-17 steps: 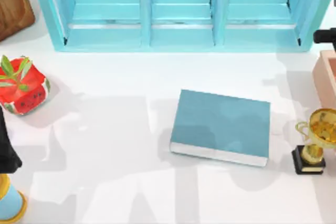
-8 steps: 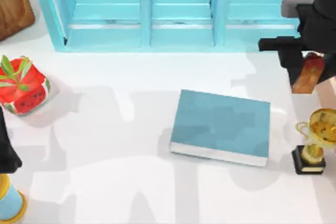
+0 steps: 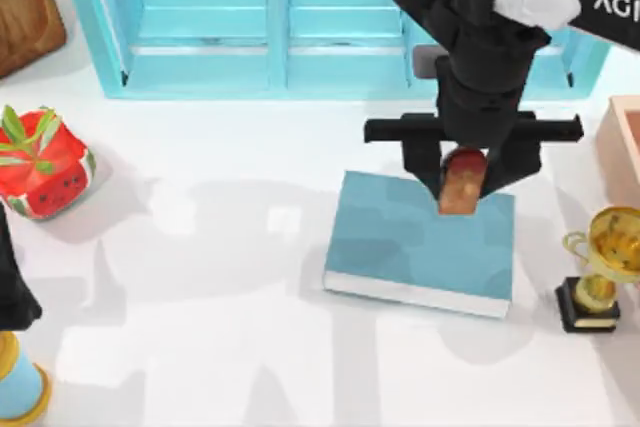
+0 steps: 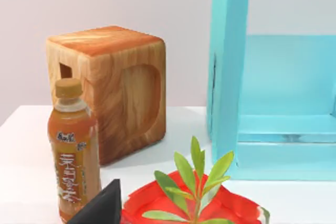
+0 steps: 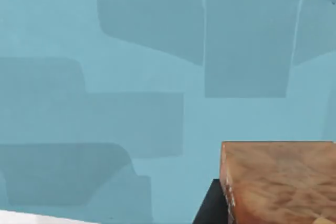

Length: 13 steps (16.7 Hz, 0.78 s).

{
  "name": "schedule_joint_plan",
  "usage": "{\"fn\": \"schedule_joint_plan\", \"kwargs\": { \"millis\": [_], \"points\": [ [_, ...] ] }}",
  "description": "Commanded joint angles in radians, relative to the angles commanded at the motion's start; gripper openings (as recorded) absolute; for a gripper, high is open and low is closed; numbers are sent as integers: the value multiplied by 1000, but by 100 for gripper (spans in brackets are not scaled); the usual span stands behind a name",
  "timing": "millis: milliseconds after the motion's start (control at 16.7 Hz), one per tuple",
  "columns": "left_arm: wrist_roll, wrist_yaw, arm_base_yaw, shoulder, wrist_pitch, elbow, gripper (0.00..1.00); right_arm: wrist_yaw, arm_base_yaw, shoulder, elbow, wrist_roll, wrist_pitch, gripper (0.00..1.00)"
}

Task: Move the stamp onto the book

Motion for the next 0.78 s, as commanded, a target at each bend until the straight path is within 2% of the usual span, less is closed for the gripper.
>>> {"fn": "schedule_joint_plan", "kwargs": {
  "millis": [180, 780],
  "points": [
    [0, 0, 0, 0, 0, 0, 100, 0, 44, 36, 10, 44, 32, 0],
    [0, 0, 0, 0, 0, 0, 100, 0, 44, 34, 26, 44, 14, 0]
  ]
}}
